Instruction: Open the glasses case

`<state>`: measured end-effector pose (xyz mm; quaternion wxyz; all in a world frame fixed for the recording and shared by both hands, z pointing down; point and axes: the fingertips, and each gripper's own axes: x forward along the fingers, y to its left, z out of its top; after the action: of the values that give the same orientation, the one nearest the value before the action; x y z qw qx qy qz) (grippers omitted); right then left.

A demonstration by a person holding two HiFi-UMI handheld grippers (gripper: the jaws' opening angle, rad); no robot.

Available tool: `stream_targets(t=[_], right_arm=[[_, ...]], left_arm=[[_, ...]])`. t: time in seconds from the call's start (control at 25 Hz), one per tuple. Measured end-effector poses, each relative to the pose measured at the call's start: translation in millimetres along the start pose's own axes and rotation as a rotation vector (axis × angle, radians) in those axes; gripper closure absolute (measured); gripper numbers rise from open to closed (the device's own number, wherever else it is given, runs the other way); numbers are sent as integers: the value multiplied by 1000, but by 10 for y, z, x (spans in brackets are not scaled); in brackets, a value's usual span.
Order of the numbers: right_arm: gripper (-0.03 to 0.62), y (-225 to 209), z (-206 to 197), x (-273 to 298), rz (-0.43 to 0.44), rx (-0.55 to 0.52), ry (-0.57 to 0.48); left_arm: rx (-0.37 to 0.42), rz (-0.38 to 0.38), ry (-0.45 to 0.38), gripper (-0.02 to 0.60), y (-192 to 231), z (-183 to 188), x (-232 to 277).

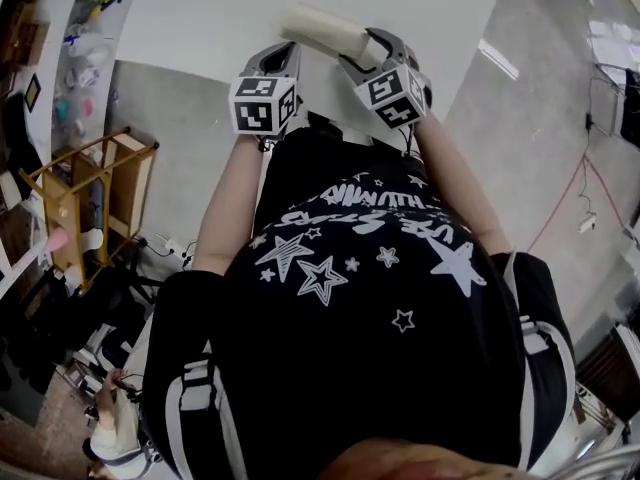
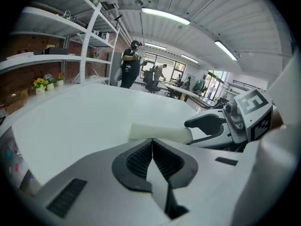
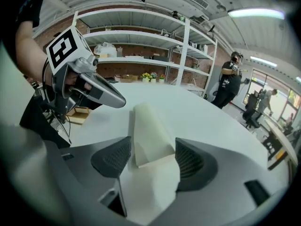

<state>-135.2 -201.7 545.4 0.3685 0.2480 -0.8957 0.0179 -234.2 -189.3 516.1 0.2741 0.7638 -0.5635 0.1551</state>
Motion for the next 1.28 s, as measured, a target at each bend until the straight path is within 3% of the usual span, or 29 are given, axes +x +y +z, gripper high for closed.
stream_targets(t=[0.52, 1.28], right_arm=[[310, -33, -30, 108, -19, -48, 57], [312, -60, -43, 188, -44, -175, 107]], left_arm=[[40, -100, 153, 568, 57, -136, 383], [45, -113, 201, 569, 11, -155, 457]])
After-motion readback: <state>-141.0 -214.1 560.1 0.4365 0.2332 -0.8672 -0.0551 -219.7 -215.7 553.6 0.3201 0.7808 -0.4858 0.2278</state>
